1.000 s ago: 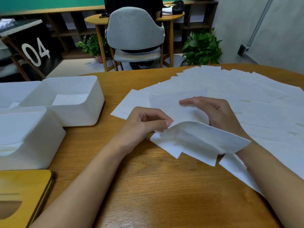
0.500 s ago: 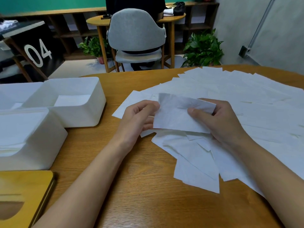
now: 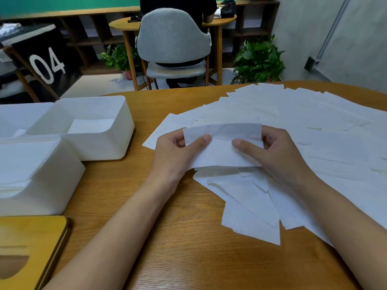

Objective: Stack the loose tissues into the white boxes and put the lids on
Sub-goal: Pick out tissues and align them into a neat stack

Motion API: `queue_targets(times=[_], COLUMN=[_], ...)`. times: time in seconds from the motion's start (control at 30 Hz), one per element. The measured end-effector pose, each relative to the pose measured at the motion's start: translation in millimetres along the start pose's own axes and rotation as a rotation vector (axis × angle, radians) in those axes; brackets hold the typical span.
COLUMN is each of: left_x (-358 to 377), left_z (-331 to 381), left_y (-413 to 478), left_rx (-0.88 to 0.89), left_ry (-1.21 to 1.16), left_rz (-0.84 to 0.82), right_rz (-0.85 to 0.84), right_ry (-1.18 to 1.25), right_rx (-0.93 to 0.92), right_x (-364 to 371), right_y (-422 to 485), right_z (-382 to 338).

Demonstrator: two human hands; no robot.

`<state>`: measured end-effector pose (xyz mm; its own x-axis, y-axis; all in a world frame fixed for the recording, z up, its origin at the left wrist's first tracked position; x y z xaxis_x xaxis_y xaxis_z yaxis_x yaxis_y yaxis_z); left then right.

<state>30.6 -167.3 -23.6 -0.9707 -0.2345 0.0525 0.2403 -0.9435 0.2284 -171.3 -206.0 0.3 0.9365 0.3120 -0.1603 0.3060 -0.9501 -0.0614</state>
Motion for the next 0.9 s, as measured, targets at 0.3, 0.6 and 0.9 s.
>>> queue_targets(times=[0.3, 0.6, 0.9], left_x=[3, 8, 12], left_z=[0, 4, 37], left_y=[-5, 0, -4], left_rx=[-0.029, 0.02, 0.423], left_ry=[-0.007, 0.003, 0.431], left_rz=[0.027, -0.08, -0.112], right_rz=[-0.028, -0.079, 0.005], right_ry=[0.003, 0.105, -0.134], right_rx=[-0.129, -0.109, -0.069], right_x=[5, 1, -10], right_y=[-1, -1, 7], right_z=[-9, -11, 0])
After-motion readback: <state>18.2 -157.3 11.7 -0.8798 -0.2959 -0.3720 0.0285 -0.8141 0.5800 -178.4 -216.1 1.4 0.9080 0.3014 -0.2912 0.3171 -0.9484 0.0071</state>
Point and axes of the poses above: each hand's wrist, its own y-axis towards the middle knuckle, its own x-axis out of the palm, z = x × y, the point moved 9 cm from there along y, towards the middle knuckle, and after that the axes turned 13 degrees about x, right-handed, at the moved point
